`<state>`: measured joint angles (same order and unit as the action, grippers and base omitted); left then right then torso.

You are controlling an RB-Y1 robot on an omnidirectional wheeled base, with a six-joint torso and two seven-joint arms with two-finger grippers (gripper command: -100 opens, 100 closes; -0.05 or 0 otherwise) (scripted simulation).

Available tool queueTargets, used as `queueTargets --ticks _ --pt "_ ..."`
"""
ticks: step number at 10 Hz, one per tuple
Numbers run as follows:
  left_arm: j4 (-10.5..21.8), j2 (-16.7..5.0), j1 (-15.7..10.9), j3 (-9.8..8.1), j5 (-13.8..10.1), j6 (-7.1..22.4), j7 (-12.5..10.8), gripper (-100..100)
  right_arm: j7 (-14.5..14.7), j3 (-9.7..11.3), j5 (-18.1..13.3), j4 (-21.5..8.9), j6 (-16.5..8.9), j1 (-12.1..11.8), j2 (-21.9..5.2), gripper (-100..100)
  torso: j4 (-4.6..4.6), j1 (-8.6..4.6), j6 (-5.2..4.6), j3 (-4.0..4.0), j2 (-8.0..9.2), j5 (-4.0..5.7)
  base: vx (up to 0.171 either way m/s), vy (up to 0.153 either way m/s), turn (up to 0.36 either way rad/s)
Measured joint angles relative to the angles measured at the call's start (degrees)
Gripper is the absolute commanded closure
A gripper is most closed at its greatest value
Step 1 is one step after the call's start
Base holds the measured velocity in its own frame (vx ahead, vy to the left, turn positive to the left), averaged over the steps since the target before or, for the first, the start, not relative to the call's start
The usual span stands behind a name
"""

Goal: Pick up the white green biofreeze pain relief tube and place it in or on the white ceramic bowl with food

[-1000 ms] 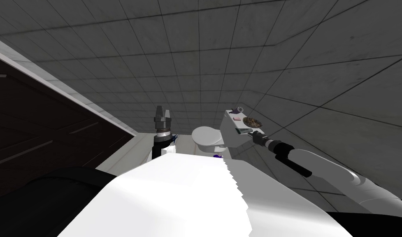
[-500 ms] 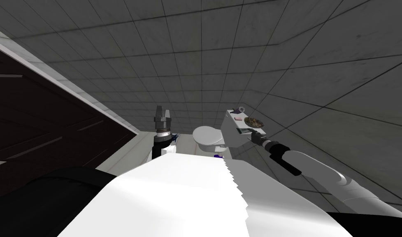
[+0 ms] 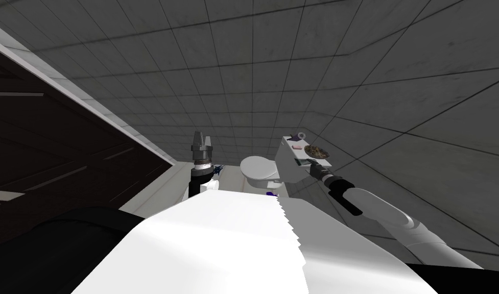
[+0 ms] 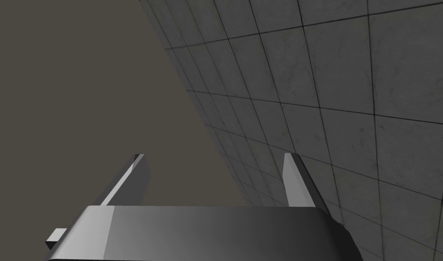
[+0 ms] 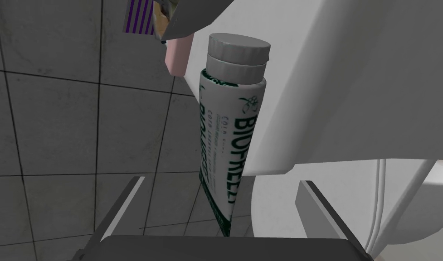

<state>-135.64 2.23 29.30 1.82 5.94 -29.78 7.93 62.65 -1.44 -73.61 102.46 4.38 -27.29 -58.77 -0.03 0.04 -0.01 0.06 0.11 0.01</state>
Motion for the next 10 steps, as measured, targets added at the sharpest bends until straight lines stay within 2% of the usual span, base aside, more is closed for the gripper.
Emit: queueTargets --ticks 1,2,3,7,9,10 --pt "0.0 0.0 0.0 0.00 0.0 0.0 0.0 0 0.1 0.0 0.0 0.0 -0.2 0.0 0.1 0 0.00 -0.01 -0.01 -0.02 -0.04 -0.01 0.000 0.000 0.000" --pt "0.0 0.0 0.0 0.00 0.0 0.0 0.0 0 0.1 0.0 0.0 0.0 -0.1 0.0 0.1 -100 0.01 -0.02 0.00 -0.04 -0.07 0.00 0.000 0.000 0.000" --pt "0.0 0.0 0.0 0.00 0.0 0.0 0.0 0 0.1 0.0 0.0 0.0 -0.1 0.0 0.1 100 0.02 -0.03 0.00 -0.05 -0.09 0.00 0.000 0.000 0.000" --pt "0.0 0.0 0.0 0.00 0.0 0.0 0.0 0 0.1 0.0 0.0 0.0 -0.1 0.0 0.1 100 0.02 -0.03 0.00 -0.06 -0.10 0.00 0.000 0.000 0.000" --pt "0.0 0.0 0.0 0.00 0.0 0.0 0.0 0 0.1 0.0 0.0 0.0 -0.1 0.0 0.1 -100 0.02 -0.03 0.00 -0.06 -0.10 0.00 -0.041 -0.008 -0.053" --pt "0.0 0.0 0.0 0.00 0.0 0.0 0.0 0 -0.2 -1.4 0.3 -0.4 0.5 -0.9 -0.7 -100 -0.03 -0.10 -0.06 0.08 0.15 0.00 -0.186 -0.055 -0.092"
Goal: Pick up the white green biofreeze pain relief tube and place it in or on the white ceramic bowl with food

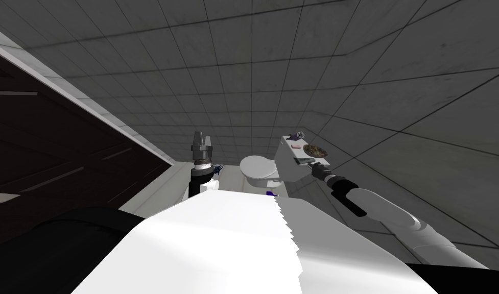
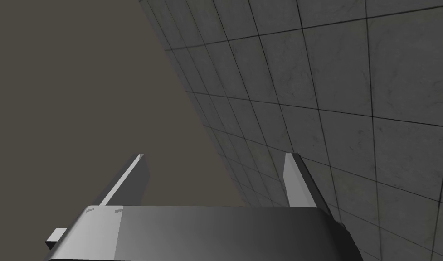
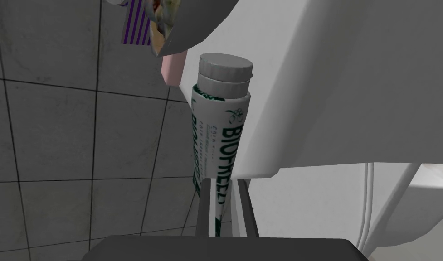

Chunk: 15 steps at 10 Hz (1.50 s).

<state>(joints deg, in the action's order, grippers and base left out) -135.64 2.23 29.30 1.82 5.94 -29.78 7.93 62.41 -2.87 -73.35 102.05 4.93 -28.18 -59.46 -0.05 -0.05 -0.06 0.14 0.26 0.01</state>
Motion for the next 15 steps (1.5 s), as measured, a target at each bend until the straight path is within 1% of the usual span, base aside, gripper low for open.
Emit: queueTargets --ticks 1,3,5,7,9,10,12,15 --pt "0.0 0.0 0.0 0.00 0.0 0.0 0.0 0 -1.0 -0.3 0.1 0.0 -0.3 -0.8 -1.6 -100 -0.08 -0.13 0.01 0.20 0.35 0.03 -0.205 -0.051 -0.057" --pt "0.0 0.0 0.0 0.00 0.0 0.0 0.0 0 -1.7 -2.3 0.4 -1.1 0.9 -2.0 -2.9 -100 -0.13 -0.17 0.00 0.31 0.50 0.05 -0.162 -0.062 -0.075" --pt "0.0 0.0 0.0 0.00 0.0 0.0 0.0 0 -2.1 -4.5 0.7 -1.2 2.1 -3.9 -3.9 -100 -0.08 -0.16 0.02 0.18 0.28 0.05 -0.099 -0.051 -0.047" --pt "0.0 0.0 0.0 0.00 0.0 0.0 0.0 0 -3.3 -5.5 1.0 -1.0 2.1 -5.4 -6.0 -100 -0.03 -0.07 0.03 0.05 0.06 0.03 -0.034 -0.040 -0.068" --pt "0.0 0.0 0.0 0.00 0.0 0.0 0.0 0 -5.3 -6.5 2.4 -1.6 3.4 -6.7 -8.2 -100 0.07 0.00 0.06 -0.21 -0.42 0.02 0.117 0.010 -0.026" --pt "0.0 0.0 0.0 0.00 0.0 0.0 0.0 0 -6.1 -6.5 3.4 -2.3 4.2 -6.5 -8.8 -100 0.15 0.21 0.09 -0.40 -0.73 -0.01 0.196 0.117 0.017" --pt "0.0 0.0 0.0 0.01 0.0 0.0 0.0 0 -7.0 -5.2 4.8 -3.6 5.4 -5.4 -9.5 -100 0.23 0.64 0.12 -0.60 -1.06 -0.12 0.204 0.141 0.023" --pt "0.0 0.0 0.0 0.02 0.0 0.0 0.0 0 -7.7 -3.6 6.6 -5.1 6.9 -3.4 -10.3 -100 0.25 0.77 0.13 -0.63 -1.10 -0.15 0.205 0.147 0.045"
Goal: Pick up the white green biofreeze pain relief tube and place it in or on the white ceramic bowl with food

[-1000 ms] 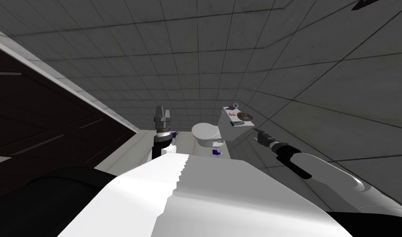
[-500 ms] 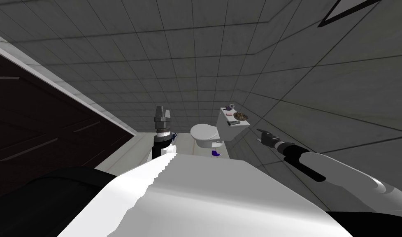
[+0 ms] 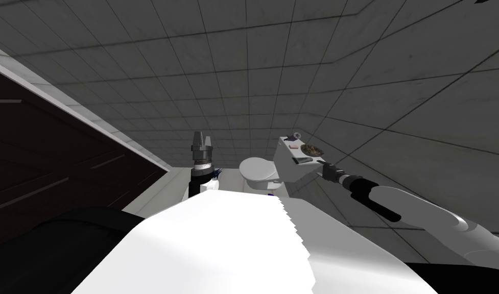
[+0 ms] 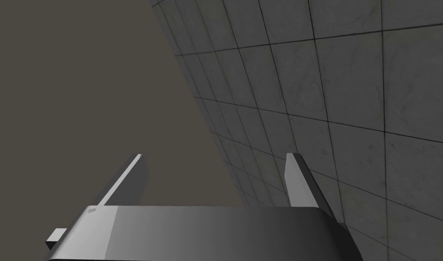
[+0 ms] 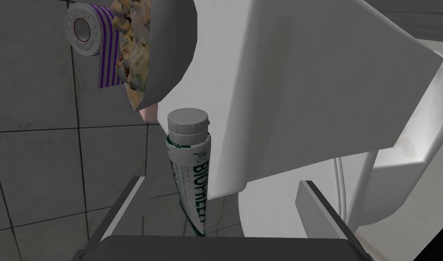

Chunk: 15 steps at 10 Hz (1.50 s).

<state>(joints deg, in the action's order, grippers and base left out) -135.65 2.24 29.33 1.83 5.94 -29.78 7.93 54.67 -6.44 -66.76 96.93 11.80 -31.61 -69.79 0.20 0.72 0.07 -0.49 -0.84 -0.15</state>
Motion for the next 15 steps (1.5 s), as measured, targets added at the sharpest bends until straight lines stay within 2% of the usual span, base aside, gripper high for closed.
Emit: queueTargets --ticks 1,2,3,4,5,9,10,11,12,13,15 --pt "0.0 0.0 0.0 0.00 0.0 0.0 0.0 0 -0.1 0.2 0.3 -0.1 0.3 0.4 -0.2 -100 0.00 -0.11 0.00 0.01 0.01 0.01 0.090 0.046 0.009" --pt "0.0 0.0 0.0 -0.01 0.0 0.0 0.0 0 -0.1 0.2 0.4 -0.1 0.3 0.5 -0.3 0 -0.07 -0.38 -0.04 0.19 0.35 0.07 0.017 0.011 0.000" --pt "0.0 0.0 0.0 -0.01 0.0 0.0 0.0 0 -0.1 0.2 0.4 -0.1 0.3 0.5 -0.3 -100 -0.14 -0.55 -0.05 0.36 0.64 0.12 0.066 -0.017 0.121" --pt "0.0 0.0 0.0 -0.01 0.0 0.0 0.0 0 0.1 0.7 0.1 -0.2 -0.3 0.6 0.6 -100 -0.14 -0.68 -0.02 0.35 0.59 0.16 0.040 -0.015 0.036" --pt "0.0 0.0 0.0 -0.01 0.0 0.0 0.0 0 0.2 0.8 0.1 -0.2 -0.5 0.6 0.6 100 -0.15 -0.70 -0.06 0.39 0.67 0.16 0.006 -0.002 -0.005" --pt "0.0 0.0 0.0 -0.01 0.0 0.0 0.0 0 0.2 0.8 0.0 -0.1 -0.5 0.6 0.6 100 -0.19 -0.67 -0.08 0.49 0.85 0.16 0.000 0.000 0.000" --pt "0.0 0.0 0.0 -0.01 0.0 0.0 0.0 0 0.2 0.8 0.0 -0.1 -0.5 0.6 0.6 0 -0.19 -0.66 -0.08 0.49 0.86 0.16 0.000 0.000 0.000" --pt "0.0 0.0 0.0 -0.01 0.0 0.0 0.0 0 0.2 0.8 0.0 -0.1 -0.5 0.6 0.6 100 -0.19 -0.66 -0.08 0.50 0.86 0.16 0.000 0.000 0.000" --pt "0.0 0.0 0.0 -0.01 0.0 0.0 0.0 0 0.2 0.8 0.0 -0.2 -0.5 0.6 0.6 0 -0.19 -0.66 -0.08 0.50 0.86 0.15 0.000 0.000 0.000" --pt "0.0 0.0 0.0 -0.01 0.0 0.0 0.0 0 0.2 0.8 0.0 -0.2 -0.5 0.6 0.6 100 -0.19 -0.66 -0.08 0.50 0.86 0.15 -0.091 0.011 -0.131" --pt "0.0 0.0 0.0 -0.01 0.0 0.0 0.0 0 -1.5 -0.1 -0.5 0.4 -1.9 0.4 -0.2 100 -0.32 -0.69 -0.21 0.84 1.45 0.14 -0.162 -0.003 -0.125"
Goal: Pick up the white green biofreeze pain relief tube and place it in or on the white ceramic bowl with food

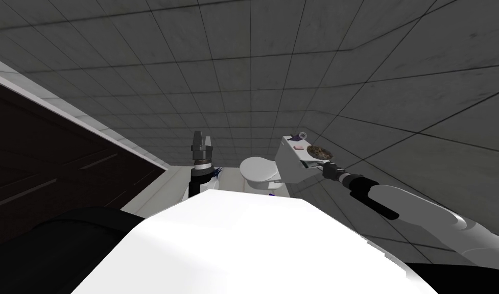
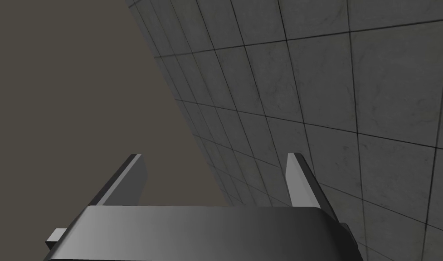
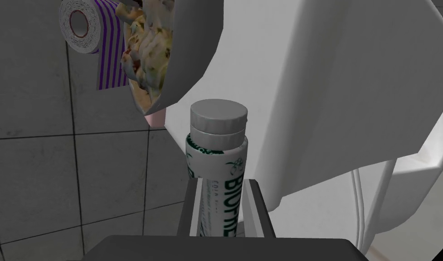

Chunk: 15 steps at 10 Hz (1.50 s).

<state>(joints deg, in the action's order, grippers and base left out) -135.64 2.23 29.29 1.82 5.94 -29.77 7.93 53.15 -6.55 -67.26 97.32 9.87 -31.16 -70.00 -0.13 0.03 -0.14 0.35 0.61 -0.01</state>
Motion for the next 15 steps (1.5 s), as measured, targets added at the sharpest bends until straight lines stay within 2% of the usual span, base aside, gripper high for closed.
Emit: queueTargets --ticks 2,4,6,8,11,15 --pt "0.0 0.0 0.0 0.00 0.0 0.0 0.0 0 -2.7 -0.9 -0.6 0.1 -1.9 1.0 -1.4 100 -0.08 0.07 -0.03 0.15 0.23 -0.03 -0.162 0.019 -0.129" --pt "0.0 0.0 0.0 0.00 0.0 0.0 0.0 0 -3.6 -2.8 -1.0 0.0 -2.1 1.5 -1.2 100 -0.06 0.08 0.01 0.09 0.10 -0.04 -0.089 -0.008 -0.045" --pt "0.0 0.0 0.0 0.00 0.0 0.0 0.0 0 -5.0 -2.4 -1.2 0.5 -3.5 1.8 -2.5 100 0.04 0.09 0.09 -0.14 -0.28 -0.03 -0.062 -0.006 -0.082" --pt "0.0 0.0 0.0 0.00 0.0 0.0 0.0 0 -6.3 -2.9 -1.6 1.3 -4.9 1.7 -3.1 -100 0.04 0.11 0.11 -0.15 -0.31 -0.04 -0.073 -0.036 -0.019" --pt "0.0 0.0 0.0 0.00 0.0 0.0 0.0 0 -6.5 -4.5 -2.0 2.2 -4.9 0.1 -3.3 -100 -0.09 -0.30 0.07 0.17 0.25 0.06 -0.197 -0.117 -0.008" --pt "0.0 0.0 0.0 -0.01 0.0 0.0 0.0 0 -6.6 -6.8 -2.9 4.7 -4.8 -2.5 -3.2 -100 -0.10 -0.49 0.07 0.19 0.28 0.10 -0.190 -0.154 0.015"
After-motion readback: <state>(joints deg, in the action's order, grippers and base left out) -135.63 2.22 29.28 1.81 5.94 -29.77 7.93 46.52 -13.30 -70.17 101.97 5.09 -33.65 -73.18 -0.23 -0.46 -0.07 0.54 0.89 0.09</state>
